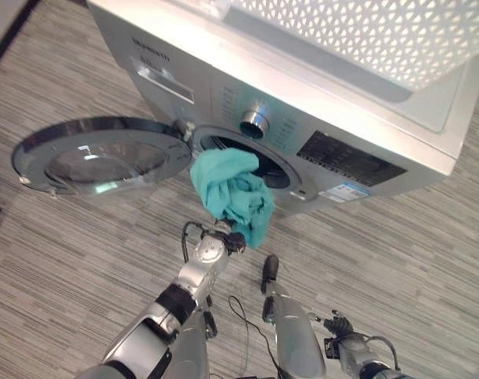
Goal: Grab the laundry basket,head to the washer,open it,put in the laundry and shut it.
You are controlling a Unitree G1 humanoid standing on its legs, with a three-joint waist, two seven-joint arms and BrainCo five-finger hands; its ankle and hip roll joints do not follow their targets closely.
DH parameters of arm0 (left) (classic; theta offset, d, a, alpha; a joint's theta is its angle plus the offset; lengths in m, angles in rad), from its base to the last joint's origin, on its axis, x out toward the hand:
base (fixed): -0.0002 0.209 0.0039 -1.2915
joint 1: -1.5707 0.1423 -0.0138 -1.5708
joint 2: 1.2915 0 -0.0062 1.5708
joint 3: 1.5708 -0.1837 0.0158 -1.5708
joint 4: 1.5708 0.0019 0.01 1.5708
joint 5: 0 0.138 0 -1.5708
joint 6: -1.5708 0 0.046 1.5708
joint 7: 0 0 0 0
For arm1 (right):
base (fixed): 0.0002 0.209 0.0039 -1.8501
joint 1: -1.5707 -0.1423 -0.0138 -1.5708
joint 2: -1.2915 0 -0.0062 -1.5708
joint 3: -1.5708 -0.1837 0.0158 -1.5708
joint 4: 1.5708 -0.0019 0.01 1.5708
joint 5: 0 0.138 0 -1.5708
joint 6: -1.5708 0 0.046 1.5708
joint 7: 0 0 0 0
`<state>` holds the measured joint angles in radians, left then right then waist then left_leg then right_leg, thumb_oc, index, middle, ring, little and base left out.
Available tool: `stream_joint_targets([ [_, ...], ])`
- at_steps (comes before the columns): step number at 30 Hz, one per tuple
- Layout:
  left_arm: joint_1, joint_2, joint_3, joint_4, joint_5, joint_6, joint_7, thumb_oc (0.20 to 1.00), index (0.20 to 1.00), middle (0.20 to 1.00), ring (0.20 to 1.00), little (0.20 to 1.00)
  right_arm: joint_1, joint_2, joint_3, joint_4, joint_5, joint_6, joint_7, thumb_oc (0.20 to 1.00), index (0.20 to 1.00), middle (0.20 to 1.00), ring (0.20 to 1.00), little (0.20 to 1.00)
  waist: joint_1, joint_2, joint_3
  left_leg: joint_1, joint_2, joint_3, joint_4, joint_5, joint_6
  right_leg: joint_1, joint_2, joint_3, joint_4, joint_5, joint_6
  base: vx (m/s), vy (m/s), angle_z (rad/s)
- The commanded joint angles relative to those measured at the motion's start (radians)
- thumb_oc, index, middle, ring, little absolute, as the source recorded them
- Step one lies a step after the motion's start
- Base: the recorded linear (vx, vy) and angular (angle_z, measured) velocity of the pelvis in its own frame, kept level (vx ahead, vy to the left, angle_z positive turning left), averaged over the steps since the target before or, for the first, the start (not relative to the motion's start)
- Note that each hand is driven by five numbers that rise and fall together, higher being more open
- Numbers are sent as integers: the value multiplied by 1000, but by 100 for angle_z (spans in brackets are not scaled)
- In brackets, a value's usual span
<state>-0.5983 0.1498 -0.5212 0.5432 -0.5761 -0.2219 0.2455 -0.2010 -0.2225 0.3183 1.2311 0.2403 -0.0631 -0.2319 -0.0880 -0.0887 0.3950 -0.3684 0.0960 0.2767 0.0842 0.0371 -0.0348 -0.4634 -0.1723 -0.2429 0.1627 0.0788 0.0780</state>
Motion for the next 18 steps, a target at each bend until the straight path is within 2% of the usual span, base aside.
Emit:
stream_joint_targets([
  [1,-30,-64,10,-23,48,-87,17,200,200,200,200,200,78,5,59,12,-73,26,-3,1000,1000,1000,1000,1000,-11,6,-55,-132,-4,26,27,-2,-2,-48,19,-7,149,-173,-3,-39,-47,-2],
  [5,-77,-48,38,-5,70,-90,32,200,200,200,200,200,115,1,77,57,-134,37,13,1000,1000,1000,1000,1000,-31,-25,-67,-249,31,7,140,-42,4,-138,39,7,197,-188,-24,-67,-82,-6],
  [6,-77,-48,38,-5,70,-90,32,200,200,200,200,200,115,2,77,57,-134,37,13,1000,1000,1000,1000,1000,-32,-24,-70,-255,32,6,145,-44,4,-142,40,6,199,-189,-25,-98,-91,-3],
  [9,-106,-29,47,1,75,-84,41,200,200,200,200,200,142,7,95,70,-169,45,21,1000,1000,1000,1000,1000,-45,-29,-80,-375,61,-26,292,-91,20,-243,53,18,290,-211,-47,-78,-96,-6],
  [11,-108,-23,50,5,76,-81,40,200,200,200,200,200,150,8,96,63,-171,44,23,1000,1000,1000,1000,1000,-47,-29,-79,-391,68,-34,318,-102,22,-259,59,23,307,-221,-54,-39,-51,-1],
  [13,-133,-11,55,39,90,-76,52,200,200,200,200,200,159,12,101,39,-168,32,25,1000,1000,1000,1000,1000,-58,-31,-73,-459,86,-46,399,-126,27,-326,63,25,381,-244,-69,-68,-57,4],
  [18,-134,-11,56,40,90,-76,52,200,200,200,200,200,159,12,101,38,-168,32,25,1000,1000,1000,1000,1000,-59,-29,-77,-466,88,-47,404,-128,27,-332,63,25,385,-246,-69,-8,-6,-1],
])
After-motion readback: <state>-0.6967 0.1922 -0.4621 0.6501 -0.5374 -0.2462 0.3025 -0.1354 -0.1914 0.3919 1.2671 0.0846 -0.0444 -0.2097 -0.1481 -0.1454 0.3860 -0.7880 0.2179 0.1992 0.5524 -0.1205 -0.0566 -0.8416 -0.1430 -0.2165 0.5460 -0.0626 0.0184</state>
